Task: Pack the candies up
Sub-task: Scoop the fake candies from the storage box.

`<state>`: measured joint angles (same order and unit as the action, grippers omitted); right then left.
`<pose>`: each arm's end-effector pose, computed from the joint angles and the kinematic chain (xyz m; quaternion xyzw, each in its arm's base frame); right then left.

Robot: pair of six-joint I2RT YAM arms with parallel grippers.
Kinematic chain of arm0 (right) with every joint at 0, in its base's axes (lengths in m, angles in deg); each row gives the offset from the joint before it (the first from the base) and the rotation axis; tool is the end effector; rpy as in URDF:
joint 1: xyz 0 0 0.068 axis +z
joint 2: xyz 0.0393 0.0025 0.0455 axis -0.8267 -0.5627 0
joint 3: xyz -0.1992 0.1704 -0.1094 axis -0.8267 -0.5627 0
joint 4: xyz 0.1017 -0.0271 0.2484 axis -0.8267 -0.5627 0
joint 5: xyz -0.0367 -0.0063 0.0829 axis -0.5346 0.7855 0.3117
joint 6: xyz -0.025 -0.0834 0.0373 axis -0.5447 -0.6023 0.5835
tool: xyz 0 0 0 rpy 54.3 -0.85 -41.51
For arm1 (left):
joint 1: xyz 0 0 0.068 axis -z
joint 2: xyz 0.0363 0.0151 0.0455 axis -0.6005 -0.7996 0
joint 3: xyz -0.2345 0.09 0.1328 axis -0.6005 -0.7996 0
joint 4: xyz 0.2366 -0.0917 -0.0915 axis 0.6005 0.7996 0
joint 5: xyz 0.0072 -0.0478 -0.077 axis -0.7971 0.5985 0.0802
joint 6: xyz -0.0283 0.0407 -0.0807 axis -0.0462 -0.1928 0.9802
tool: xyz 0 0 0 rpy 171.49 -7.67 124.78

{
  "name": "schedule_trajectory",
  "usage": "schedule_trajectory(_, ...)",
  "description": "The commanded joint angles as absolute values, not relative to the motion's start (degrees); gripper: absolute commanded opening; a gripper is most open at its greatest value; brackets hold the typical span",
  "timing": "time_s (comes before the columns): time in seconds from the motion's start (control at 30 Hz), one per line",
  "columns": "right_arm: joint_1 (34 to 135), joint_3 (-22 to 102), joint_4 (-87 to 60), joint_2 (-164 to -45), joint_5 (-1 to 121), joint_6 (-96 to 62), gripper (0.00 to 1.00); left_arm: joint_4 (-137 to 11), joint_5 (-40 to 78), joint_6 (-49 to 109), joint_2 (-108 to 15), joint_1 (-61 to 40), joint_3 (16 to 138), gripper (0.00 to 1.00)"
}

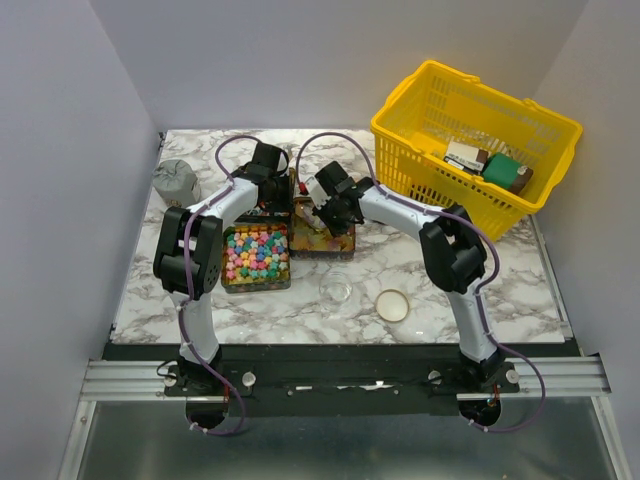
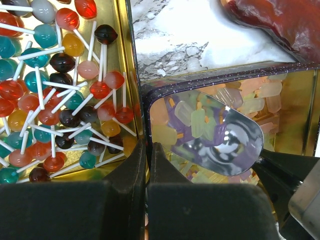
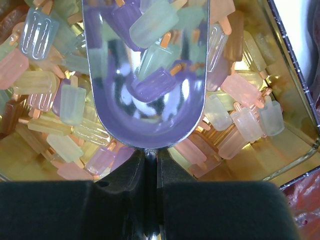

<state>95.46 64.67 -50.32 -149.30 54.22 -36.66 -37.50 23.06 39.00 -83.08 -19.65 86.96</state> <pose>0.3893 0.3273 0.1384 -0.4358 0.8693 0.0710 0.2220 0.4404 -0.1565 0.1684 0.0075 0.9438 -0.1999 0.2630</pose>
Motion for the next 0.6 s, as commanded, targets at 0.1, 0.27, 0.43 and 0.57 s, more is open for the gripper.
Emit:
schedule_trajectory(0.1, 95.8, 58.2, -39.6, -146.9, 53.7, -33.9, 0.01, -35.5, 26.6, 38.6, -85.0, -18.6, 85.8, 0.01)
schedule_trajectory(0.27, 95.8, 54.1, -39.1, -142.3, 53.6, -33.7, 0.01, -34.9, 26.3, 38.9, -82.9, -18.6, 86.3, 0.22)
schedule_trajectory(0.43, 95.8, 50.3, -39.0, -137.7, 52.5, -33.6, 0.01, -35.8, 26.5, 39.6, -79.2, -18.6, 85.9, 0.38)
schedule_trajectory(0.57, 95.9, 48.8, -38.5, -135.1, 50.2, -33.1, 0.01, -36.7, 26.8, 40.5, -76.7, -18.7, 85.0, 0.45)
